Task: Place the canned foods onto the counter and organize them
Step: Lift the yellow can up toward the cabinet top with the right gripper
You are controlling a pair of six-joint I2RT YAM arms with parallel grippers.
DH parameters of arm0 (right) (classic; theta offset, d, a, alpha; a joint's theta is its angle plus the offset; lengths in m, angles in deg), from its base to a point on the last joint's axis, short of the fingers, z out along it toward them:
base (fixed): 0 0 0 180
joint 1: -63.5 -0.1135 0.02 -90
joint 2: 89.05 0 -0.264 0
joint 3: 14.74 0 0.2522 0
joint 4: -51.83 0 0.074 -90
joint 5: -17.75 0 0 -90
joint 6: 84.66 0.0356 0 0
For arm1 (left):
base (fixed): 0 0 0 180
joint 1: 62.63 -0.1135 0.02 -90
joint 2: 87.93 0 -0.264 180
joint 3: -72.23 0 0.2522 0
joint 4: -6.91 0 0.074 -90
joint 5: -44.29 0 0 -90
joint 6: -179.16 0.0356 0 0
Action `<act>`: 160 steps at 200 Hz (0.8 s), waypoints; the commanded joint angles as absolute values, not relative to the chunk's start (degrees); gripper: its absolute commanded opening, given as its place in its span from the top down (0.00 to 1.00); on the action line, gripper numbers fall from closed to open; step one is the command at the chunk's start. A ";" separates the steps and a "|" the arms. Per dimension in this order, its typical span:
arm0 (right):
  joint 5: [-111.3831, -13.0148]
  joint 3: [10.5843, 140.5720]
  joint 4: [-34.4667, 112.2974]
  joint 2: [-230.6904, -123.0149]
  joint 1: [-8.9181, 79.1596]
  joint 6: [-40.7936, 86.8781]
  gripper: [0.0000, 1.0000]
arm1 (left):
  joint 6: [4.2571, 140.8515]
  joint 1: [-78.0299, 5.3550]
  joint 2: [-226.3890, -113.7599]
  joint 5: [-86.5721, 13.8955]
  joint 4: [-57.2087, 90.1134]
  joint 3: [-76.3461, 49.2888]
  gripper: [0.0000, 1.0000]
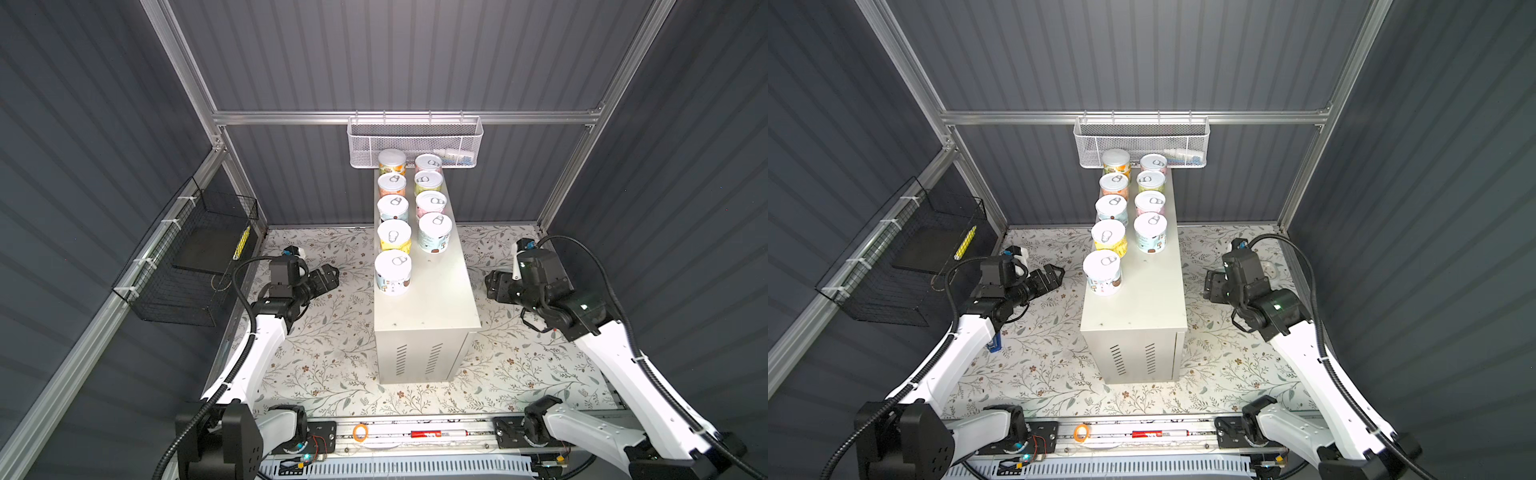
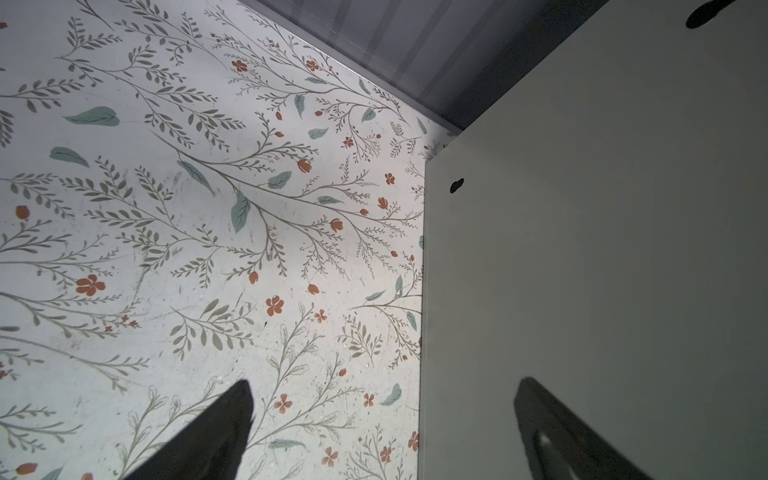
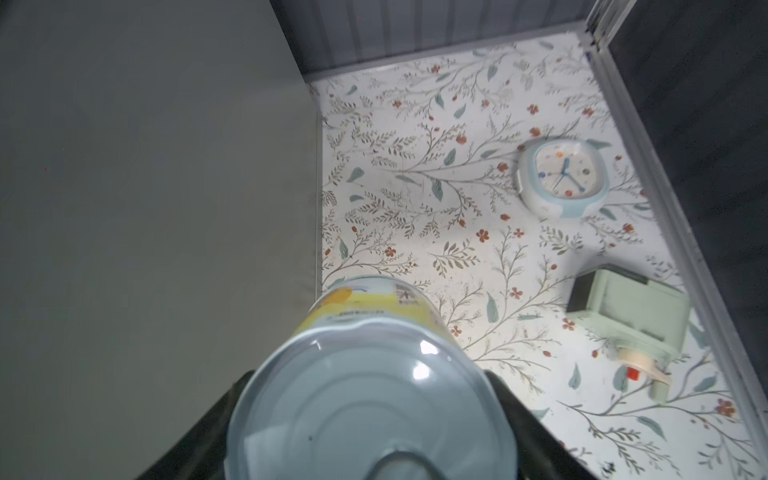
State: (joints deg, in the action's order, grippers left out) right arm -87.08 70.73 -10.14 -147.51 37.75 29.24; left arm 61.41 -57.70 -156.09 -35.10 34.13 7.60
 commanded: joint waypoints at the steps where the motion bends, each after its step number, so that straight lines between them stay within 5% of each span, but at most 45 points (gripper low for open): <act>1: -92.27 77.19 -16.72 -145.16 35.93 28.10 1.00 | 60.38 -57.50 -155.92 -34.16 32.84 8.20 0.01; 96: -90.04 114.79 -37.84 -156.68 27.83 21.44 1.00 | 61.20 -56.03 -155.54 -34.53 33.23 7.42 0.01; 160: -92.51 125.93 -40.96 -165.74 16.81 20.78 1.00 | 62.30 -51.56 -156.56 -37.61 34.38 5.73 0.01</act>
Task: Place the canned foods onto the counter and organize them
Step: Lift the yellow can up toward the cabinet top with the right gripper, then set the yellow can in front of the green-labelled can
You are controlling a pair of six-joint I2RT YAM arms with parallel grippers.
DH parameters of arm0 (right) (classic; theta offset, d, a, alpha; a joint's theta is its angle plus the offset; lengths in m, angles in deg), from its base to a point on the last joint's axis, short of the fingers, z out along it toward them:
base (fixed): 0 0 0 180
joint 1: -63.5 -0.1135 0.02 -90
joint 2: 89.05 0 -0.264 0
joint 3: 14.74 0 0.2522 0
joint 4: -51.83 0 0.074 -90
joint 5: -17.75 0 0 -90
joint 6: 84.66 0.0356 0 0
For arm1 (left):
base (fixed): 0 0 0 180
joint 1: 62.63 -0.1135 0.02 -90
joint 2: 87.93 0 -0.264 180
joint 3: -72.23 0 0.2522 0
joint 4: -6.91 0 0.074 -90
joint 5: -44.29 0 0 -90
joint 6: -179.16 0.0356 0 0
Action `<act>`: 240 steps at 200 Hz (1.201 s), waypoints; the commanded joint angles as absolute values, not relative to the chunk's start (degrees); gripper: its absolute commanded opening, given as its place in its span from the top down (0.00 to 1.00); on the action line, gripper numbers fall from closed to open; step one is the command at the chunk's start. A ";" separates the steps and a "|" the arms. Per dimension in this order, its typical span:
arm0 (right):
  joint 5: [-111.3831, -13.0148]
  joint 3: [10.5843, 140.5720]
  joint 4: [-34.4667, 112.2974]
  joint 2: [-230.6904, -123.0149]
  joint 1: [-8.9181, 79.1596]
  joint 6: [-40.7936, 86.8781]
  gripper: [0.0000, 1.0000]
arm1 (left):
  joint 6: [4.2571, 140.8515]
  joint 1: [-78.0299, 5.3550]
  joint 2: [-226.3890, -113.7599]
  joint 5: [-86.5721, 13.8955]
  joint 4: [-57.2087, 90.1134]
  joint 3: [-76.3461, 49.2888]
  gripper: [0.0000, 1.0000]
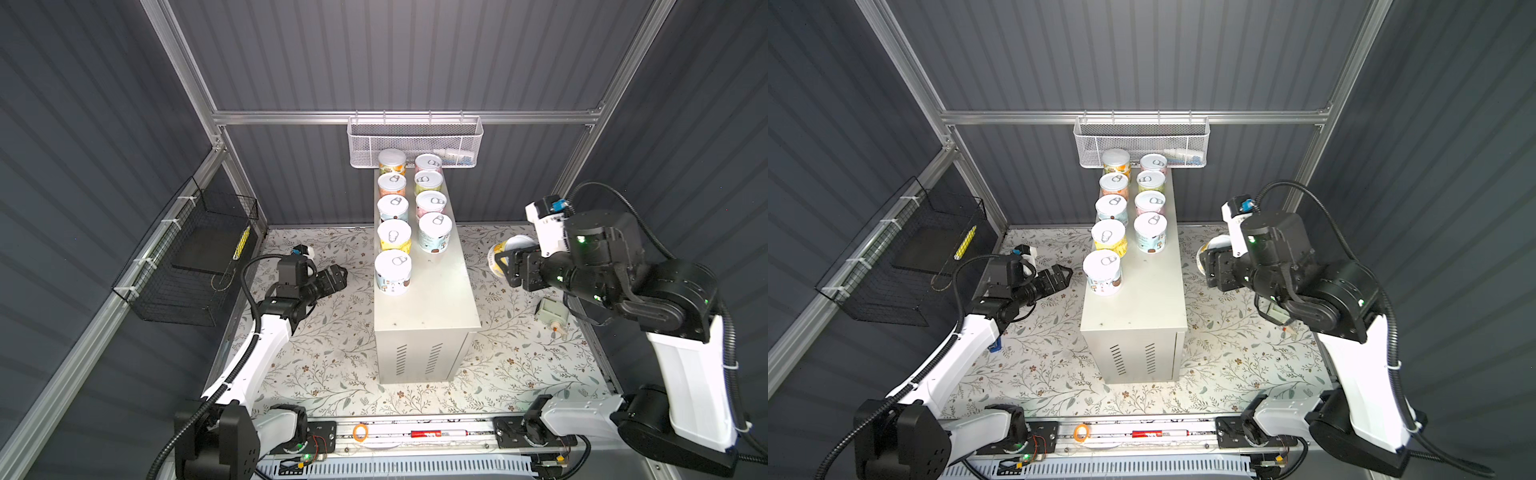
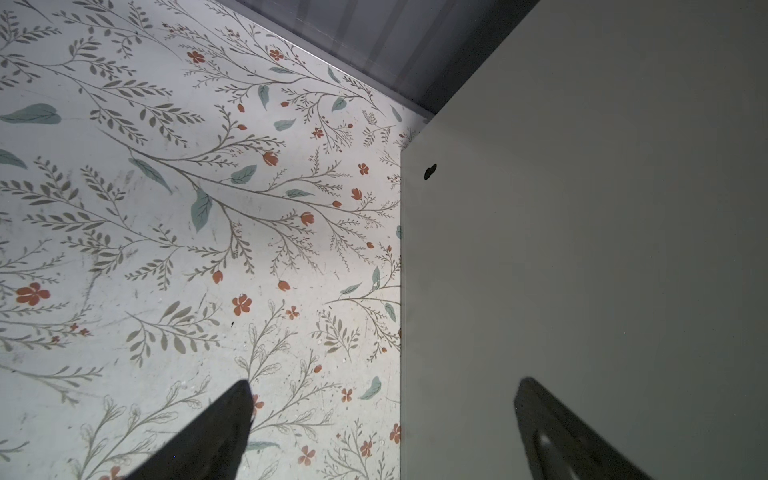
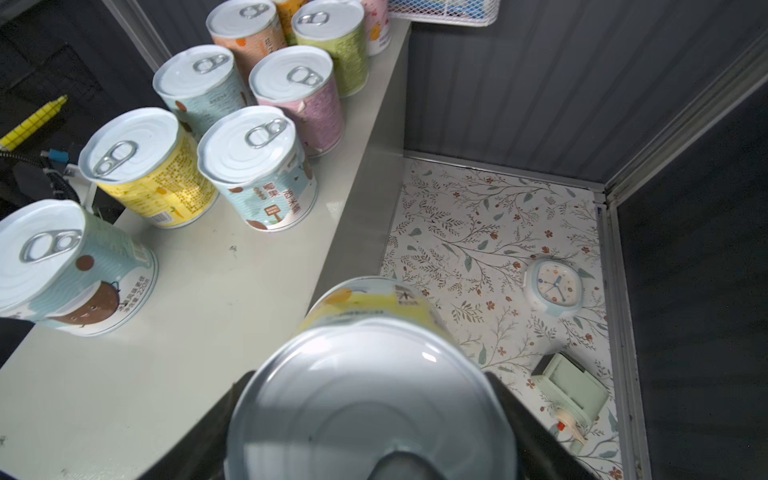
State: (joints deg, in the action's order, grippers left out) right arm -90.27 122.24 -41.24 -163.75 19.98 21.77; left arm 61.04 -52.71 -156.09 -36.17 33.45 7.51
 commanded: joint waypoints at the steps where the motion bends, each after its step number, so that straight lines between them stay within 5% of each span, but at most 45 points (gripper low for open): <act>1: -92.53 126.07 -40.95 -165.85 16.73 20.75 1.00 | 62.29 -51.51 -156.57 -37.62 34.38 5.69 0.01; 222: -88.34 132.03 -40.74 -180.54 9.28 18.53 1.00 | 63.53 -50.30 -154.99 -39.29 35.58 6.79 0.01; 240: -88.09 132.02 -40.90 -181.13 9.29 18.27 0.87 | 63.43 -50.32 -155.11 -39.38 35.53 6.76 0.01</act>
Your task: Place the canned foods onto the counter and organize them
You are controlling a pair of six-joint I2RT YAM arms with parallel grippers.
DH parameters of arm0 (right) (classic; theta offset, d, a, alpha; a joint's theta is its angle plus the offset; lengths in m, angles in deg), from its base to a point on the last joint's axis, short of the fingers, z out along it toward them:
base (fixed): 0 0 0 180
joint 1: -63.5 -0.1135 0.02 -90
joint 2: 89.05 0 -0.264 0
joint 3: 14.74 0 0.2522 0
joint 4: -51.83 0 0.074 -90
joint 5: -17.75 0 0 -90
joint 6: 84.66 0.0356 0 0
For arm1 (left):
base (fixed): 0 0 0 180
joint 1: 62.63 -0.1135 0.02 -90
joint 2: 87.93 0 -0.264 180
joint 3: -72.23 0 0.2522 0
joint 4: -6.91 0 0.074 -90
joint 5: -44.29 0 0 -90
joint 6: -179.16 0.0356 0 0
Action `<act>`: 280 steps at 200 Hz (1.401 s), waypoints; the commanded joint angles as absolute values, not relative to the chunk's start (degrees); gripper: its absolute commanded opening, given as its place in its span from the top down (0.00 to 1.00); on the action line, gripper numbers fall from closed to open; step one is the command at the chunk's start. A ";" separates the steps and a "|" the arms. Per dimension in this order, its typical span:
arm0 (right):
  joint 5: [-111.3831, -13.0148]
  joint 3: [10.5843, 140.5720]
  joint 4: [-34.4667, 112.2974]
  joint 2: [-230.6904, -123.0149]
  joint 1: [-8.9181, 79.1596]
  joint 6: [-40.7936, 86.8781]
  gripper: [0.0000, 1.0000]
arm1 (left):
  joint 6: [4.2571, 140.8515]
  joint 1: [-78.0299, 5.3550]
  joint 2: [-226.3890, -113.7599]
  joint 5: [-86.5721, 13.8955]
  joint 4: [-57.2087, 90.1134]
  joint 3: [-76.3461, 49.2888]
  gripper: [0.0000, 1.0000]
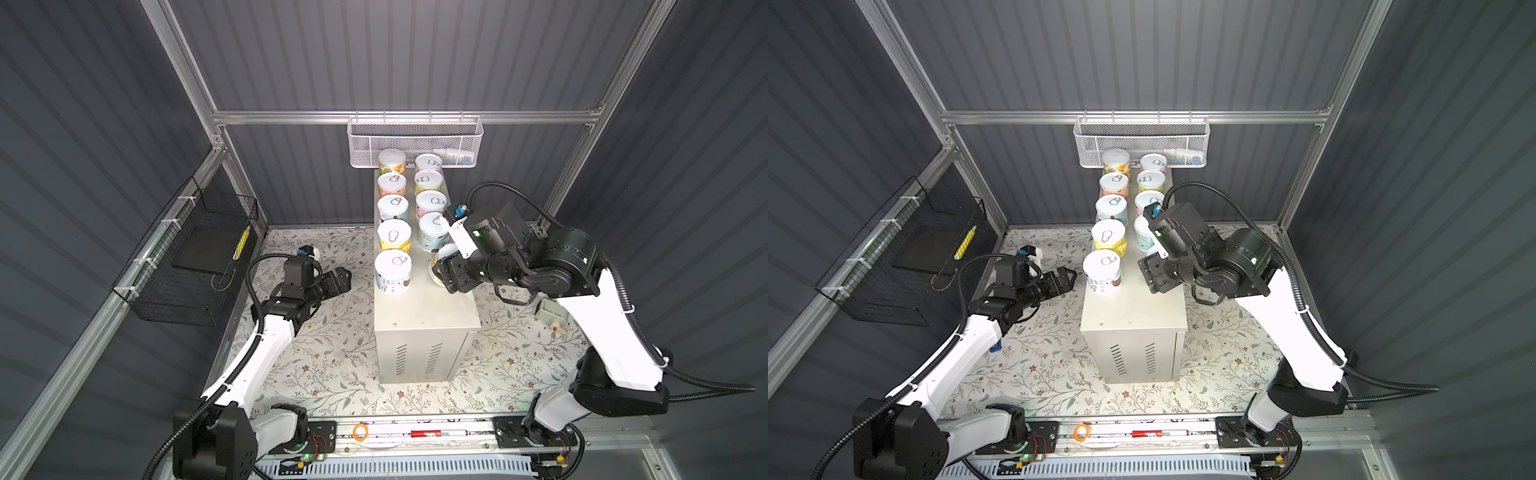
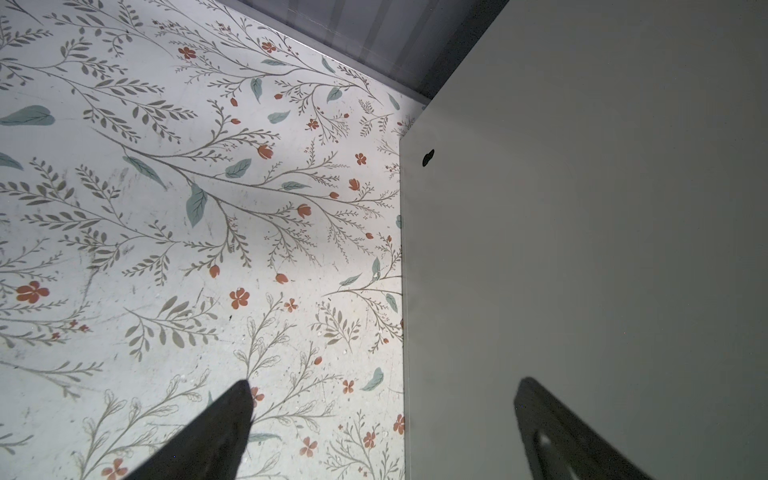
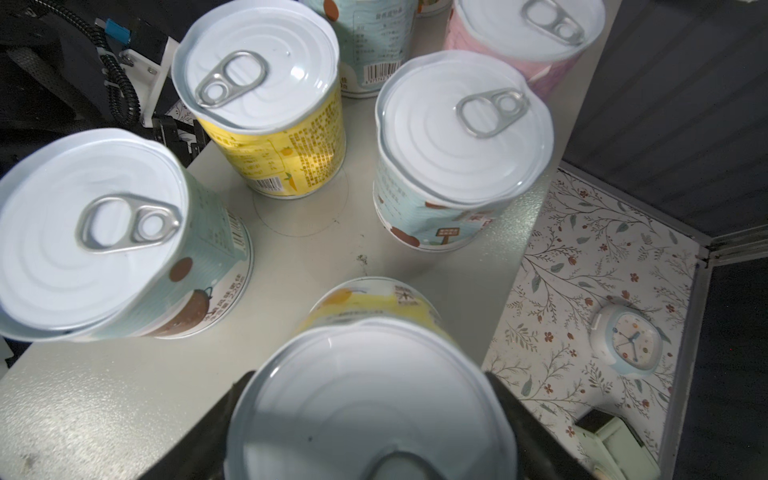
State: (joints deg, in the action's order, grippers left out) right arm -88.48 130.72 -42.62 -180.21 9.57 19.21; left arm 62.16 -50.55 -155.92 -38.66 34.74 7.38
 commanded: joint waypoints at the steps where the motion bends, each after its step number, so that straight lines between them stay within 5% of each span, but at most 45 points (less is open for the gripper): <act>1: -88.04 132.06 -40.88 -181.15 9.28 18.27 0.85 | 63.46 -50.32 -155.09 -39.38 35.53 6.73 0.01; 12: -87.92 132.02 -40.87 -181.42 9.30 18.26 0.68 | 63.43 -50.32 -155.15 -39.59 35.56 6.79 0.01; 27: -87.61 132.18 -40.77 -181.75 9.35 18.03 0.60 | 63.43 -50.31 -155.25 -39.66 35.53 6.77 0.01; 82: -87.53 133.41 -41.35 -182.87 9.48 18.13 0.02 | 63.37 -50.30 -155.29 -39.64 35.48 6.70 0.01; 204: -90.52 137.79 -40.73 -179.15 9.51 18.09 0.01 | 64.30 -50.32 -155.96 -39.73 36.29 4.62 0.01; 280: -101.33 93.90 -11.25 -147.53 14.61 21.03 0.01 | 65.16 -50.23 -152.39 -46.45 39.01 5.69 0.00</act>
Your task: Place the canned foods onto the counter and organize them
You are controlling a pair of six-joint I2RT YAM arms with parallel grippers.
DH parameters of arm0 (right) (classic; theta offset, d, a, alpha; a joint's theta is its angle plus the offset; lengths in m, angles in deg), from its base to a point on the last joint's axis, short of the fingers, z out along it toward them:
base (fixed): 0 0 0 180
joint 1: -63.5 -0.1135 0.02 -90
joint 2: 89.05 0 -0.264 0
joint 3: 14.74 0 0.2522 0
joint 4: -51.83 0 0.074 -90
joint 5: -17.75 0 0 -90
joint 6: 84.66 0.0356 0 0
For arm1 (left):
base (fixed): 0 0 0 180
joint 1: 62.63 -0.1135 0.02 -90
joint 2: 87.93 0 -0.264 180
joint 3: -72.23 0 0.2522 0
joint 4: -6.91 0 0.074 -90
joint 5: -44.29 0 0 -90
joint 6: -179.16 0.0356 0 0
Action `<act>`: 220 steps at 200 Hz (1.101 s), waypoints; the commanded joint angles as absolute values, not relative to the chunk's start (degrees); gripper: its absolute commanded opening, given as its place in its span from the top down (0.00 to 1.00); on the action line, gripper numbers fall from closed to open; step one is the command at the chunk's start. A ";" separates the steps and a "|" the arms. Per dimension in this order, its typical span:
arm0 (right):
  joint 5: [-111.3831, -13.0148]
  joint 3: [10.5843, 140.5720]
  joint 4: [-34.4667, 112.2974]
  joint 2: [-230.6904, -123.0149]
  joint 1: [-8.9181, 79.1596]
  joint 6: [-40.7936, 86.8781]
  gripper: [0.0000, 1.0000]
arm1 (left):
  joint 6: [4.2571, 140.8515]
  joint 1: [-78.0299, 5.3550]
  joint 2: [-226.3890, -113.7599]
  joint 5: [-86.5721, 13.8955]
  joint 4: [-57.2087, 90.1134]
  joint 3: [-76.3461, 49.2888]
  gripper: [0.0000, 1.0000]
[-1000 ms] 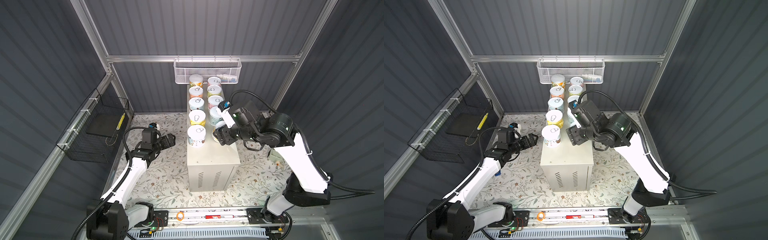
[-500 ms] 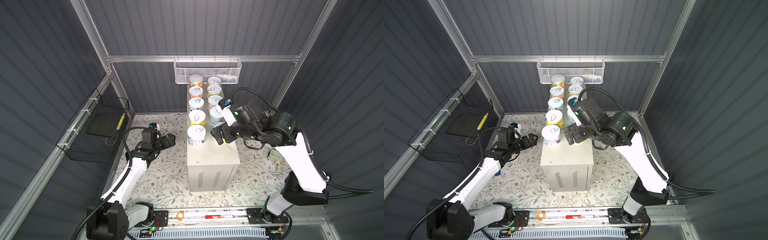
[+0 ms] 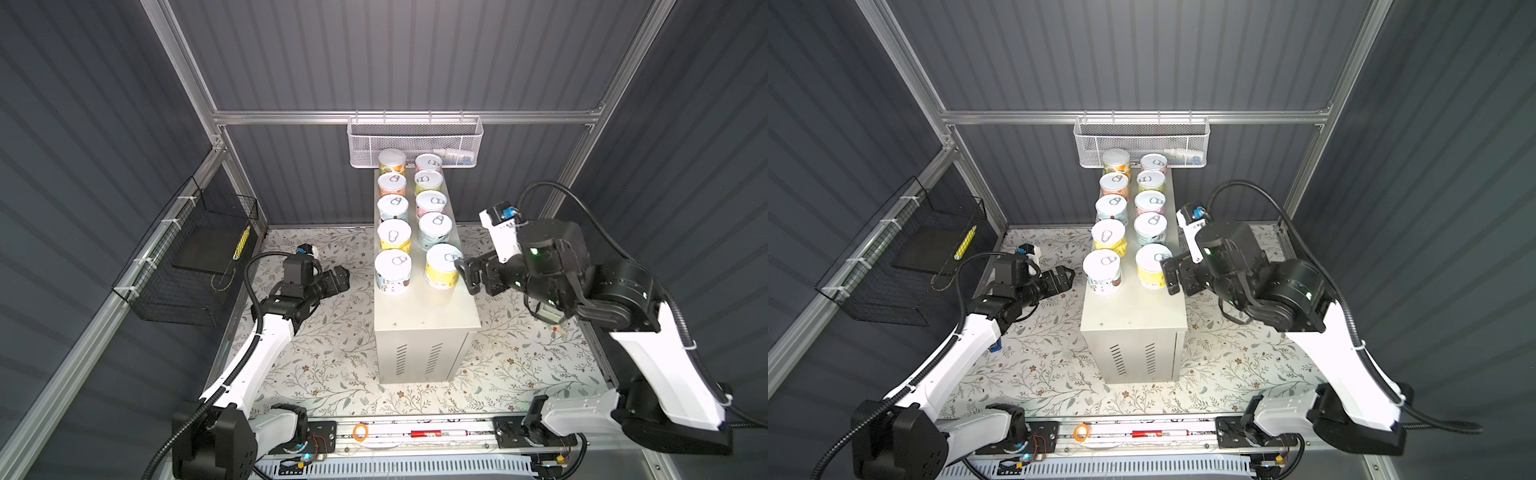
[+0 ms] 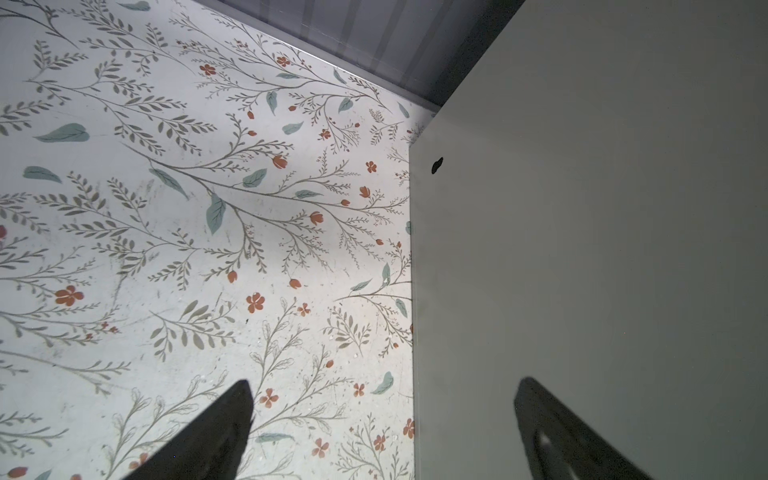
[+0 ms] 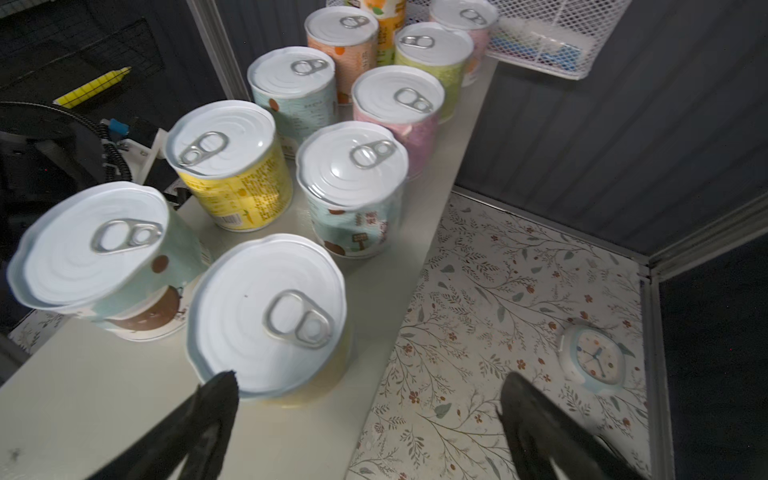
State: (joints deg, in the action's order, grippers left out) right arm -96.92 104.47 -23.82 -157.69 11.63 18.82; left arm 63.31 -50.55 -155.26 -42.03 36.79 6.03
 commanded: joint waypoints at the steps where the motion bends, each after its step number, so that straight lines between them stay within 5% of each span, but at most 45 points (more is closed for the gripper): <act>1: -101.33 93.31 -10.98 -147.03 14.80 21.18 0.01 | 65.17 -50.23 -152.29 -46.69 39.11 5.76 0.01; 86: -98.05 62.08 -3.01 -139.08 29.11 28.59 0.01 | 64.03 -45.26 -148.28 -61.95 33.98 14.13 0.00; 155: -92.09 41.94 13.91 -137.61 41.68 26.67 0.01 | 74.93 -26.61 -145.86 -86.35 18.96 25.53 0.00; 194: -93.63 37.75 22.44 -142.26 42.30 24.42 0.01 | 83.21 -27.03 -150.99 -101.82 3.89 32.95 0.00; 220: -93.10 34.96 29.73 -144.46 42.15 22.24 0.01 | 84.29 -34.00 -159.18 -102.80 -2.73 32.90 0.00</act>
State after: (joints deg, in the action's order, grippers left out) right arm -92.68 37.29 19.54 -143.38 42.14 25.16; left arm 80.04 -28.63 -153.97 -95.18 8.75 32.36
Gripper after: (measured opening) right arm 0.989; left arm 0.994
